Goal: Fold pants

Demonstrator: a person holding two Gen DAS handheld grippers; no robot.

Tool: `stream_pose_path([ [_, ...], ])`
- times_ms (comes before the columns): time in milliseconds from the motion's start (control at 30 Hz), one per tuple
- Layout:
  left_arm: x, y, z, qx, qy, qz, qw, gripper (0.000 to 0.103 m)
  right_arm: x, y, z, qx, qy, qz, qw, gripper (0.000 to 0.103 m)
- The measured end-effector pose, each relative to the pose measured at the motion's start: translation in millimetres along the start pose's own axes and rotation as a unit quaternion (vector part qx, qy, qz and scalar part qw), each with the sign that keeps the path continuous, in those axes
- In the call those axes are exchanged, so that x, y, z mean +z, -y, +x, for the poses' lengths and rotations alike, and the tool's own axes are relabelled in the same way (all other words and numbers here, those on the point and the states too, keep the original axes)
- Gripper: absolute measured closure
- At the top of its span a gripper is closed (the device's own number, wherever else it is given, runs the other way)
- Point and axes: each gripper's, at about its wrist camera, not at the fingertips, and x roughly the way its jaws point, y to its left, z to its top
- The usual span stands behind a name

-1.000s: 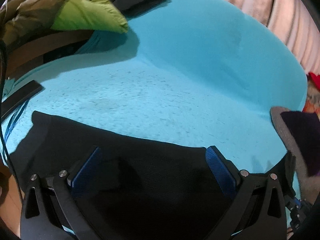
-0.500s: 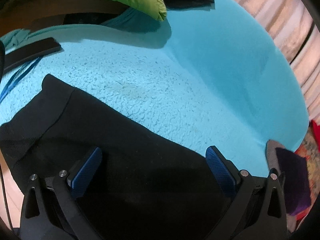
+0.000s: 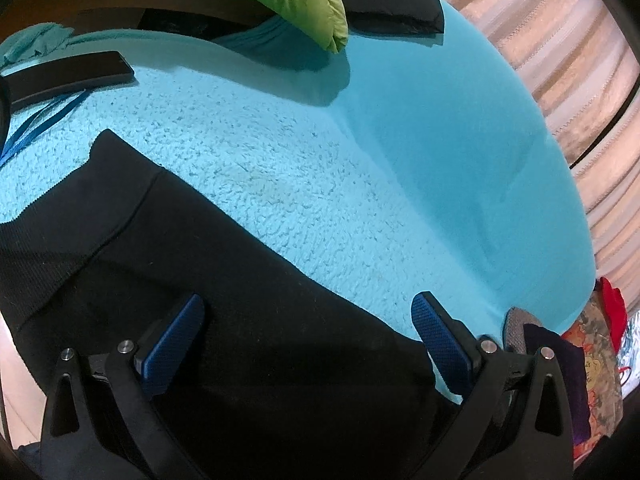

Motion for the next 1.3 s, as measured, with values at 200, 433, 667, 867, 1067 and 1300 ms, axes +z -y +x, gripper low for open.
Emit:
stream_pose_path([
  [200,-1,3,1,0.008,0.000,0.010,0.9999,0.000,-23,-9,50,-0.043,-0.045,-0.042,0.997,0.090],
  [433,-7,17,-2,0.000,0.006,0.048,0.9988,0.000,-30,-7,1,0.025,0.003,-0.055,0.998,0.076],
  [667,-48,86,-19,-0.132,-0.003,0.236,0.9626,0.000,-30,79,-52,-0.115,0.019,0.007,0.993,0.073],
  [867,-86,116,-18,-0.171,-0.059,0.342,0.9222,0.056,-46,89,-46,-0.084,-0.003,0.009,0.996,0.099],
  [1067,-103,111,20,-0.047,-0.124,0.367,0.9208,0.090,-47,94,-15,-0.087,-0.050,0.014,0.995,0.103],
  [1300,-106,109,20,-0.046,-0.115,0.355,0.9266,0.090,-49,97,-14,-0.083,-0.046,0.021,0.995,0.103],
])
